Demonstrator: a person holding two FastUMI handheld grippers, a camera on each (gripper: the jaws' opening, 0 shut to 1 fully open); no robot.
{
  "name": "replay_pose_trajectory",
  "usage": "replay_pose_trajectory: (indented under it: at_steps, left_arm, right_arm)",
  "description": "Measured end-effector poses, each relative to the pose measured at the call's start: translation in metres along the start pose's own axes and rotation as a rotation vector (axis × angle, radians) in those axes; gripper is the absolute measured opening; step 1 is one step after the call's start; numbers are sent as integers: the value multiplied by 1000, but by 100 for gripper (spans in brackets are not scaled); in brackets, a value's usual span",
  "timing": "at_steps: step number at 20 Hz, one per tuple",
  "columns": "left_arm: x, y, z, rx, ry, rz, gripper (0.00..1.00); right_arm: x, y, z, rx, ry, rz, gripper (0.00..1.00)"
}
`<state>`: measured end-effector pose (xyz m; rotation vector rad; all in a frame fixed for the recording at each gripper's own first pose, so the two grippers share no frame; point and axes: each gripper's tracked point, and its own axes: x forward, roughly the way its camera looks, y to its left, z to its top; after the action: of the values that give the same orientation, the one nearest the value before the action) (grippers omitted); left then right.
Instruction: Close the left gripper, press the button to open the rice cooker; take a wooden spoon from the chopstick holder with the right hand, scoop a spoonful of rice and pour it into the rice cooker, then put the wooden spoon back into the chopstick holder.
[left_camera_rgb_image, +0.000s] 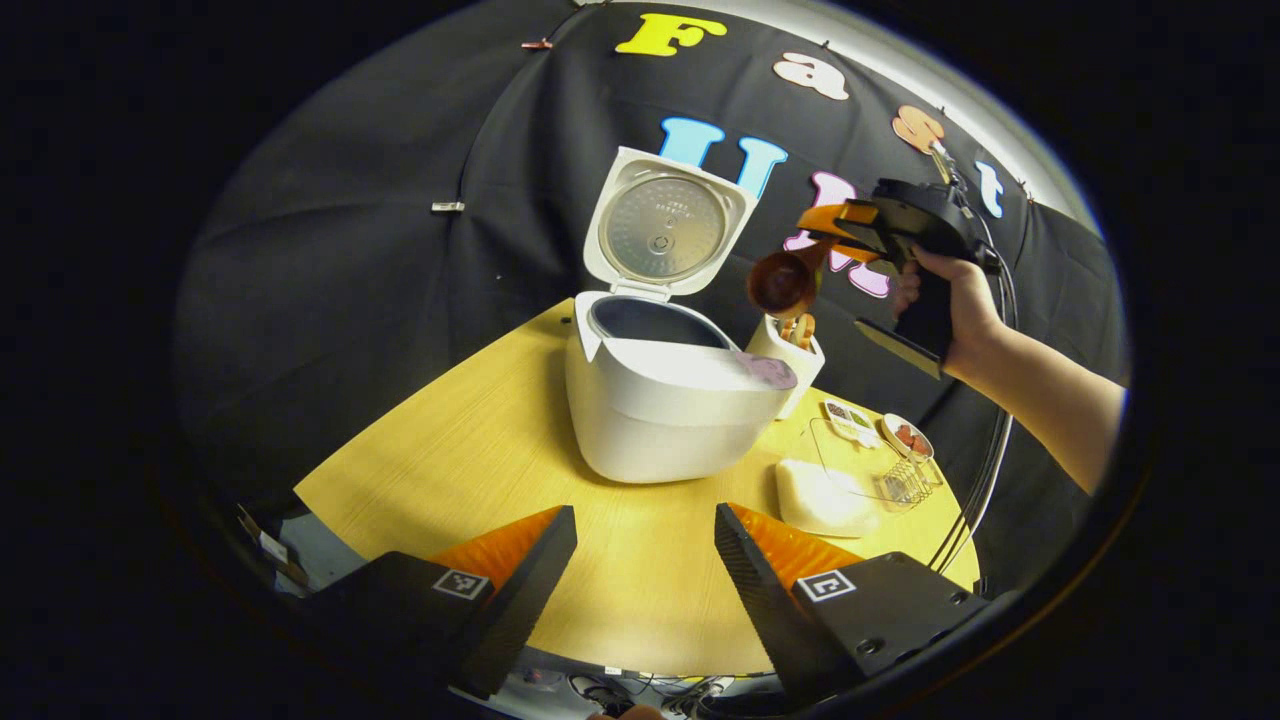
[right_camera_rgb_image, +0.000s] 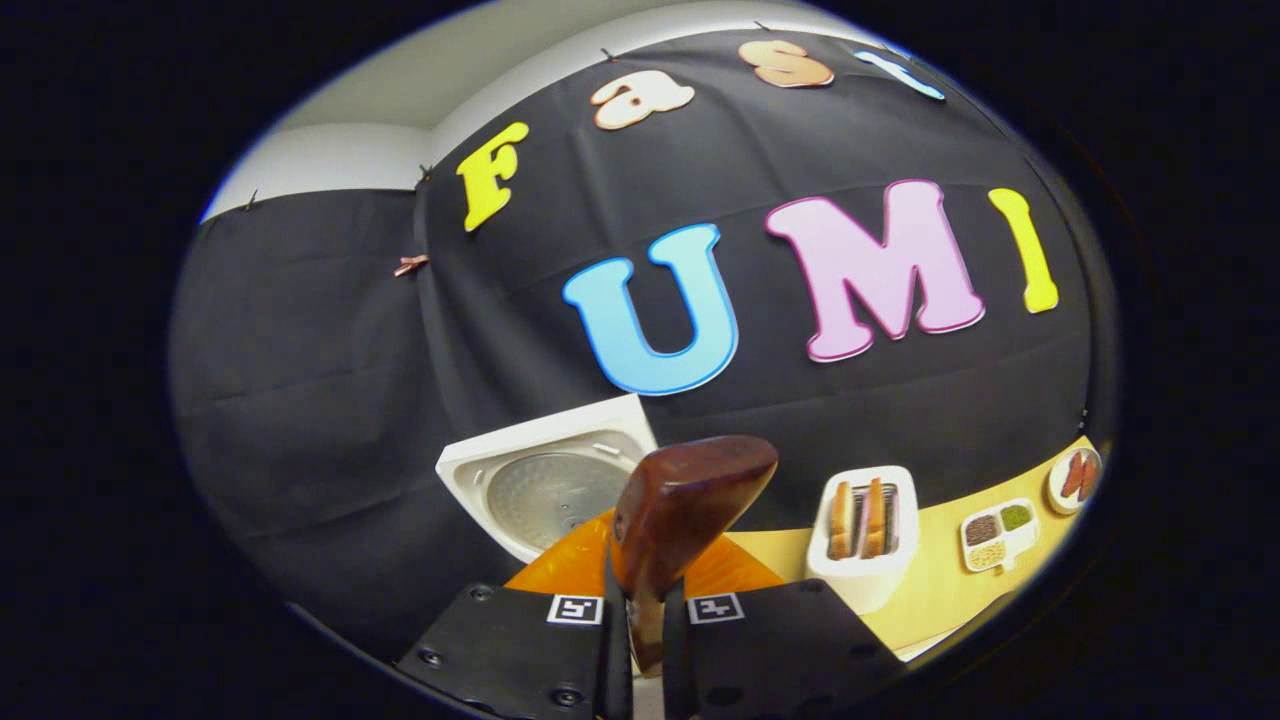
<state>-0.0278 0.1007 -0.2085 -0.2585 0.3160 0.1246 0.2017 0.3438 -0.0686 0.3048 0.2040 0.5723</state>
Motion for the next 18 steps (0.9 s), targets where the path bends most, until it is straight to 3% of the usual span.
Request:
replay_pose_trajectory:
  at_steps: [6,11,18]
  left_arm:
    - [2,-29,6,31,-12,-55,96]
    - [11,-50,23,61,-39,-57,96]
    - [28,-91,26,46,-37,3,96]
  right_arm:
    - [-86,-115,52,9,-77,-216,16]
    - [-146,-214,84,72,-133,-382,16]
    - [-196,-336,66,153,-98,-530,16]
